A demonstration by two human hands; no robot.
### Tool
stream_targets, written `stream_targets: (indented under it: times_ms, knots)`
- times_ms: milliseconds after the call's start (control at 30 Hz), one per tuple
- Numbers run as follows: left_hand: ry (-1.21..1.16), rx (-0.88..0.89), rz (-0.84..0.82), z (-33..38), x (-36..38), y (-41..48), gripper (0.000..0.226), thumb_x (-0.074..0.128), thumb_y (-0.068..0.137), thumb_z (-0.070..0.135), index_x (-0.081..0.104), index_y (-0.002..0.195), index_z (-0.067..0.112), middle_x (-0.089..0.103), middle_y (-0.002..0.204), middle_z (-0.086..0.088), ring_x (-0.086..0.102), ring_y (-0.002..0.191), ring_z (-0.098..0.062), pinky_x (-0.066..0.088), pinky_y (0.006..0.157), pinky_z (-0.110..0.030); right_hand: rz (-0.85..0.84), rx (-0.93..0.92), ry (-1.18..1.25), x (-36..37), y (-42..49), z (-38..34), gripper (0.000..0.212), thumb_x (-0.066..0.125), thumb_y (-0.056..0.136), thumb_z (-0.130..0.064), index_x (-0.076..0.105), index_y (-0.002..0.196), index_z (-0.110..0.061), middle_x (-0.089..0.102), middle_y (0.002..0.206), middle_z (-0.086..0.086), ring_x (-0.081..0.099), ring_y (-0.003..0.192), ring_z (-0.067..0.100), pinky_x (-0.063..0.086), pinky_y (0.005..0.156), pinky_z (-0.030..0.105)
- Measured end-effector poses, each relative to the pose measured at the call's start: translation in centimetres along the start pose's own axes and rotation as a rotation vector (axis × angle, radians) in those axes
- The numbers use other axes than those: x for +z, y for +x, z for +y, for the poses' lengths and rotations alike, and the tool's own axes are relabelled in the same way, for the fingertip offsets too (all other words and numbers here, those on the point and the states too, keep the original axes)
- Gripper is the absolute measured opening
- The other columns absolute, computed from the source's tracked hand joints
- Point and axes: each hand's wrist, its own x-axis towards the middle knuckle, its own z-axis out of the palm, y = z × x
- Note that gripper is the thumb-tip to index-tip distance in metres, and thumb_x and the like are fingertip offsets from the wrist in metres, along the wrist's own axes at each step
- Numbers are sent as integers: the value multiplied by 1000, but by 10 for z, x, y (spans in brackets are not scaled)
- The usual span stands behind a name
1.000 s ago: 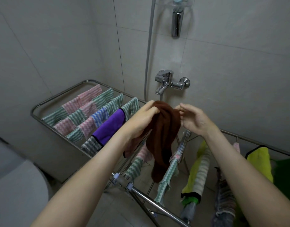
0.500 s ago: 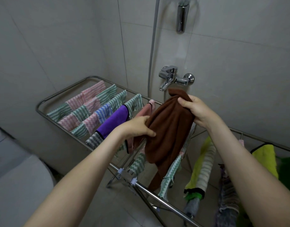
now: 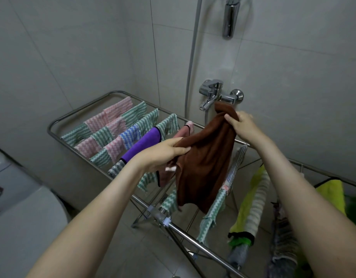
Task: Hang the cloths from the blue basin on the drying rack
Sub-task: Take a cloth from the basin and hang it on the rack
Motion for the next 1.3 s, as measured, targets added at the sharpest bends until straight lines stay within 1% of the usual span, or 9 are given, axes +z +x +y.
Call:
stream_targets:
  times_ms: [100,300,400,600,700,767,900,1100,1300]
  knots:
    - [-22,14,-9,6,3,-3,23,46,97,6,60,112,17,71,95,5,68,81,-5,55,71,-16,29,52,-38,-2,5,-2,16,49,97,-31,60,85,-30,62,90,2,55,89,19,45,85,40]
    - [-94,56,-54,25,4,-19,16,37,99,3,52,102,9,64,53,2,57,40,-1,40,36,-9,73,158,284,2,5,-23,23,47,98,-30,51,79,-19,54,55,18,54,31,20,42,29,26]
    - [-147,86,-33,27,2,-22,18,33,99,-1,49,93,5,55,40,1,49,28,-1,34,30,-7,153,100,266,6,11,-30,24,56,93,-33,52,75,-18,56,55,16,54,36,26,45,36,34]
    - [-261,68,113,6,-34,-11,17,48,94,6,63,102,7,71,84,-8,69,68,-15,56,63,-25,278,-4,252,24,27,-50,30,63,88,-31,46,64,-21,51,48,8,47,29,14,32,31,21]
    - [-227,46,209,-2,-43,-2,18,48,95,7,64,99,11,70,77,-4,66,61,-12,54,54,-23,293,0,212,38,39,-52,29,66,86,-31,49,71,-13,55,58,7,49,29,9,32,31,20]
    - [50,21,394,-6,-48,7,16,49,96,11,60,88,19,62,67,2,60,55,-11,49,45,-21,271,30,179,52,50,-47,30,68,84,-33,48,71,-14,57,66,5,54,35,13,35,30,22]
    - [789,-105,650,-34,-72,29,8,51,91,20,55,88,14,65,98,-14,59,97,-29,39,72,-33,92,129,144,97,67,-24,30,71,82,-31,46,79,-15,57,72,1,59,39,13,44,32,27]
    - [956,-307,640,-86,-89,59,25,48,90,21,57,108,6,62,115,-18,57,109,-35,46,81,-37,-306,166,-46,168,78,41,34,69,80,-15,39,81,-31,56,85,8,57,76,22,52,78,41]
    - [1062,-438,483,-117,-85,80,32,45,90,12,57,117,2,59,123,-20,56,114,-37,46,91,-39,-365,173,-109,174,70,81,24,55,84,7,57,102,-7,58,96,7,56,91,23,41,80,25]
